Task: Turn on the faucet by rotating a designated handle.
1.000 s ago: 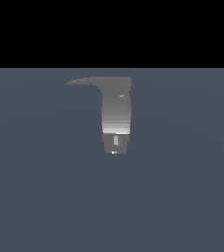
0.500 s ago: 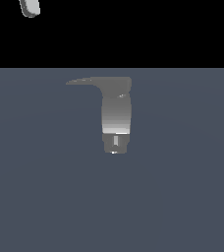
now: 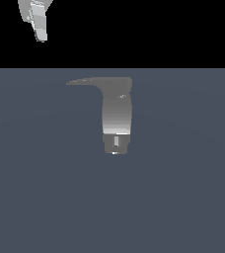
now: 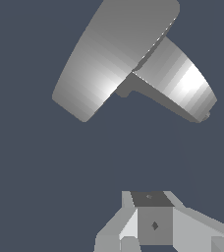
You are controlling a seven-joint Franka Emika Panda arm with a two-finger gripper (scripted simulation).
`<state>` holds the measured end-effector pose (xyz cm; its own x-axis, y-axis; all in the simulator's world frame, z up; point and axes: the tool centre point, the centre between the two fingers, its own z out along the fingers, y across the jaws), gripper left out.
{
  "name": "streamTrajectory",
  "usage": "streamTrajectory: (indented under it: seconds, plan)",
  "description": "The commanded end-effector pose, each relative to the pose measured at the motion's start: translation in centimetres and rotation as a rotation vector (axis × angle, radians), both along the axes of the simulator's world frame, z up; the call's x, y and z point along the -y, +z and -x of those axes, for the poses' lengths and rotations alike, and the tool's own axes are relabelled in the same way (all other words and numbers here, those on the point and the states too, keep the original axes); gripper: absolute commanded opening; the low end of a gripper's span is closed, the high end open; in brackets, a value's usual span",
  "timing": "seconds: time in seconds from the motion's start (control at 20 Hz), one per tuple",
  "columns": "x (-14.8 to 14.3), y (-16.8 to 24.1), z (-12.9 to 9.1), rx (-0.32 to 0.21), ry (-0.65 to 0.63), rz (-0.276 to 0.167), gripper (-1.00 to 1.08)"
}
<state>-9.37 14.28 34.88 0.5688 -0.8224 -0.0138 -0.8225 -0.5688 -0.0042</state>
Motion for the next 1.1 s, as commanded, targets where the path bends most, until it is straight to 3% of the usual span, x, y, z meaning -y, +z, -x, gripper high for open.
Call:
streamTrajectory:
  seconds: [0.0,1.05]
  plan:
    - [-0.2,-0.7,-1.2,0.001,-0.052,-0.001,-1.00]
    - [1.0,-6.7,-11.9,0.000,-0.497,0.009,-1.00]
